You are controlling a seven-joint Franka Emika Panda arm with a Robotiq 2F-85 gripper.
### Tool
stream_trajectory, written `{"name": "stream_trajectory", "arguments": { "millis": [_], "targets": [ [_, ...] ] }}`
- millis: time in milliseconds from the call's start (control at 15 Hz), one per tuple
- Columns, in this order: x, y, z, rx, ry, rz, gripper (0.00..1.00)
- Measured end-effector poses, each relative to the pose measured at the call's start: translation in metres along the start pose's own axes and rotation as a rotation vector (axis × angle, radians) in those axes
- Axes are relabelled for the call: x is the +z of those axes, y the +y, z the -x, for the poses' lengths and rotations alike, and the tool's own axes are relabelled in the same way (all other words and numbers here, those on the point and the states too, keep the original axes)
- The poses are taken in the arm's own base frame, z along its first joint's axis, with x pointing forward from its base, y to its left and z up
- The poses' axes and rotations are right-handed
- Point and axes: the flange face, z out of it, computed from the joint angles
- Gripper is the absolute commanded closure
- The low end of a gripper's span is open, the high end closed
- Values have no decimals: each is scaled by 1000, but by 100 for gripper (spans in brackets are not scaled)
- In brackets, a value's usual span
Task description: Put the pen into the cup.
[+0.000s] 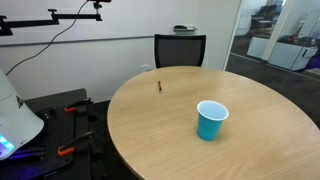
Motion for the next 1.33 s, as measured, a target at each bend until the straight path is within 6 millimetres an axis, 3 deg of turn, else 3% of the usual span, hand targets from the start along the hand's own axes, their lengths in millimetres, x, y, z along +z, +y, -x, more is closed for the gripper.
{"name": "stream_trajectory", "arguments": {
  "millis": [800, 1000, 1333],
  "targets": [
    [0, -5, -5, -8, 18, -11, 0],
    [-3, -25, -18, 8, 71, -43, 0],
    [3, -89, -45, 109, 147, -131, 0]
  ]
}}
